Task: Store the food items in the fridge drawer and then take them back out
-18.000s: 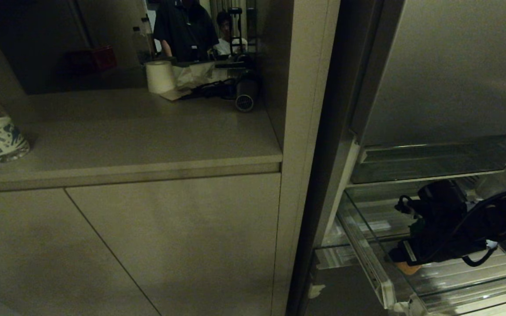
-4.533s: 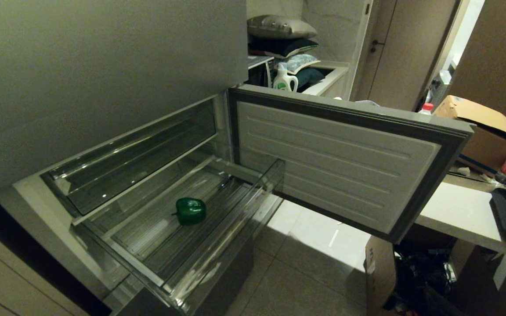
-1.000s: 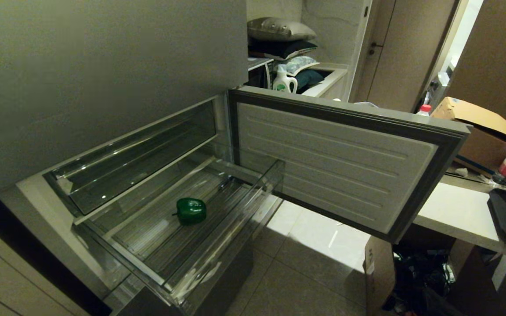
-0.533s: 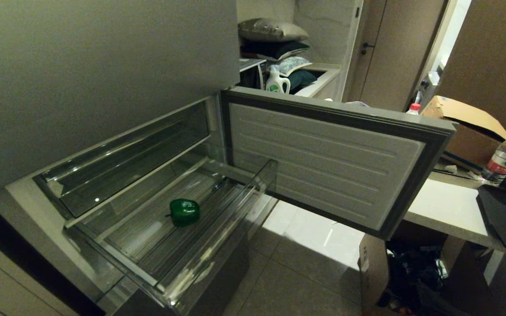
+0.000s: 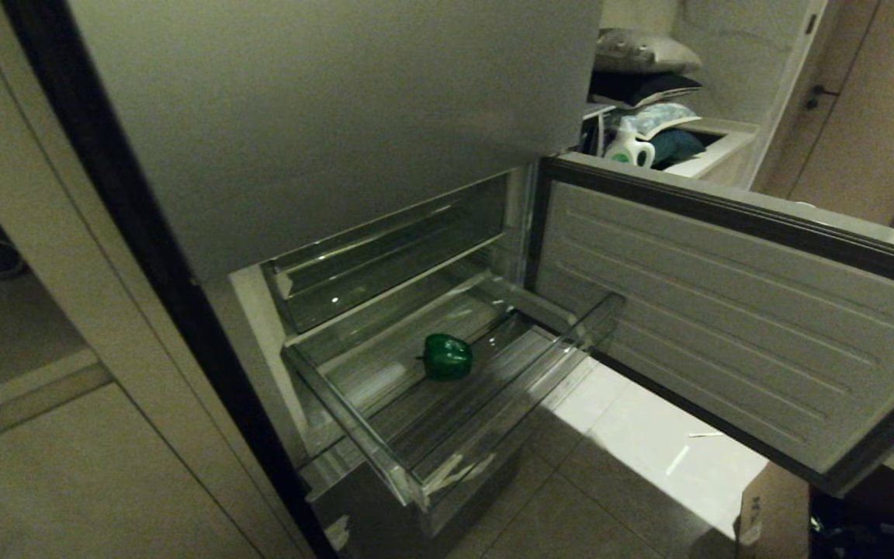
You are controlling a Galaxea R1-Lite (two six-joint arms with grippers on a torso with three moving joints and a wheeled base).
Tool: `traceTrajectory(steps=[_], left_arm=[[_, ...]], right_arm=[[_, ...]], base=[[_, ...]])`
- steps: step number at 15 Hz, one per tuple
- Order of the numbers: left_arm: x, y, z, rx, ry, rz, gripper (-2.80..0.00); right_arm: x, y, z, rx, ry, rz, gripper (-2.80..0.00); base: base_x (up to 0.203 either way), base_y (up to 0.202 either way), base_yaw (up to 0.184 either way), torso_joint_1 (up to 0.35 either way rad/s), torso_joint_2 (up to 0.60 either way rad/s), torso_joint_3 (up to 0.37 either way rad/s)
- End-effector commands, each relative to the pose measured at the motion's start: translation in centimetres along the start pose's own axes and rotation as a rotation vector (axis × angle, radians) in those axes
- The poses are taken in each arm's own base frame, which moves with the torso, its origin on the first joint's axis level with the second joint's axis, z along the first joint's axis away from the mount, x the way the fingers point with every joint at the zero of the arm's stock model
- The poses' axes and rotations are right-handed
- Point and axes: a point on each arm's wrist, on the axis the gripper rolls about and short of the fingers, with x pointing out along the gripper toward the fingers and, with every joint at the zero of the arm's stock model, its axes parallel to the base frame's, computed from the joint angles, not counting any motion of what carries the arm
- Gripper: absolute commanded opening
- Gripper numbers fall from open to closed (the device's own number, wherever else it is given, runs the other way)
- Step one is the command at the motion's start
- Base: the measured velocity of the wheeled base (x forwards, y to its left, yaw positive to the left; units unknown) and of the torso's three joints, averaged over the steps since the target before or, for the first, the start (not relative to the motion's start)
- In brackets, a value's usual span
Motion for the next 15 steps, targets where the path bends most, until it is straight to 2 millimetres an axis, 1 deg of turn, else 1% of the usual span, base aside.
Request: traceTrajectory(steps=[1,11,13,15], left_arm=[[0.0,0.0,0.0,0.0,0.001,0.0,-2.8],[0.0,0.0,0.0,0.0,0.001,0.0,-2.8],[0.0,0.0,0.0,0.0,0.001,0.0,-2.8],[0.0,0.0,0.0,0.0,0.001,0.0,-2.8]], right_arm=[[0.2,0.0,-0.9,0.005,0.03,-0.003,-2.8],[0.3,0.0,-0.8,0.017,0.041,-0.001,-2.8],[0.8,0.0,-0.8,0.017,0.111,-0.001,-2.8],[1.7,0.0,-0.7,0.011,0.22,0.003,-2.8]], base=[[0.003,-0.01,0.174,0.004,0.0,0.002],[-0.001,-0.01,0.173,0.003,0.0,0.002],[0.003,-0.009,0.084,0.001,0.0,0.002],[0.0,0.0,0.0,0.0,0.0,0.0]])
